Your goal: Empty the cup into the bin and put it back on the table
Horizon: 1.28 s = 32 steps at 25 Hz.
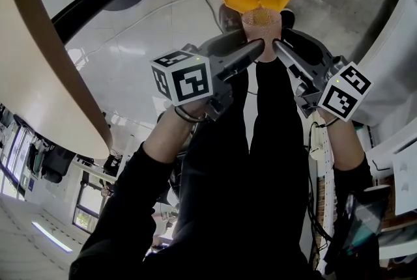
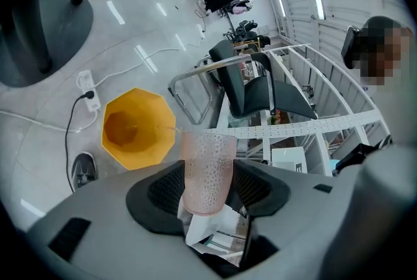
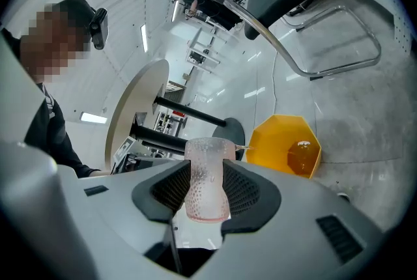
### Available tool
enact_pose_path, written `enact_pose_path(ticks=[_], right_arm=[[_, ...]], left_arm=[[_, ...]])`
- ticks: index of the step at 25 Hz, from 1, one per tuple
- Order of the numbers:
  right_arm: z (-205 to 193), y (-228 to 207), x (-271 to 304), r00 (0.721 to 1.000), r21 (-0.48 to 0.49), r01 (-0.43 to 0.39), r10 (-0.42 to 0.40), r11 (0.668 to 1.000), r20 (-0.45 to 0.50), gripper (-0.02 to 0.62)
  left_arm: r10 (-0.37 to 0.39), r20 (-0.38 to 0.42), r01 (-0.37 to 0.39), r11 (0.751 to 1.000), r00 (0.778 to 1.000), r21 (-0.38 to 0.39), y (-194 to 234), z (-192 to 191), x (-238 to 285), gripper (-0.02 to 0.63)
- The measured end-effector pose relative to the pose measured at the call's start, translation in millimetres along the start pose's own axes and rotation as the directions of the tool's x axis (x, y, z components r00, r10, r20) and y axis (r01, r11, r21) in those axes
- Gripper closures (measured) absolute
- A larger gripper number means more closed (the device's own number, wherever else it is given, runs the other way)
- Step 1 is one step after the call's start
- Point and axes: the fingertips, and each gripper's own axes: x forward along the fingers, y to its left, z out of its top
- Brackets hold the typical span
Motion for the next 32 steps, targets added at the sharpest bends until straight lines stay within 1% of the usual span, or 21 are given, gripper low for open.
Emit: enact_pose_path(ticks=[8, 13, 20, 22, 26, 32], right_arm=[[-1, 0, 2, 1.000, 0.026, 0.010, -0.010, 1.000, -0.016, 0.434], [-5, -1, 2, 0.998, 0.044, 0.027, -0.025, 0.999, -0.050, 0.434], [-8, 1, 1, 0.995, 0.067, 0.058, -0.052, 0.996, -0.086, 0.435], [-9, 4, -1, 0.994, 0.065, 0.059, -0.053, 0.996, -0.101, 0.434], [-7, 13, -9, 0.994, 0.064, 0.057, -0.051, 0.996, -0.101, 0.435], [2, 26, -22, 0.992, 0.049, 0.067, -0.061, 0.997, -0.110, 0.435]], left_arm=[[0.004, -0.013, -0.004, 0.999, 1.000, -0.049, 2, -4, -1, 0.365], [0.008, -0.025, -0.010, 0.997, 1.000, -0.074, 4, -7, -2, 0.365], [-0.012, -0.043, 0.004, 0.983, 0.999, -0.182, 2, -12, -3, 0.365], [-0.011, -0.056, 0.001, 0.982, 0.998, -0.188, 0, -13, -3, 0.365], [-0.018, -0.071, 0.003, 0.980, 0.997, -0.199, -11, -15, -7, 0.365], [-0.037, -0.074, 0.018, 0.970, 0.997, -0.244, -31, -16, -10, 0.365]])
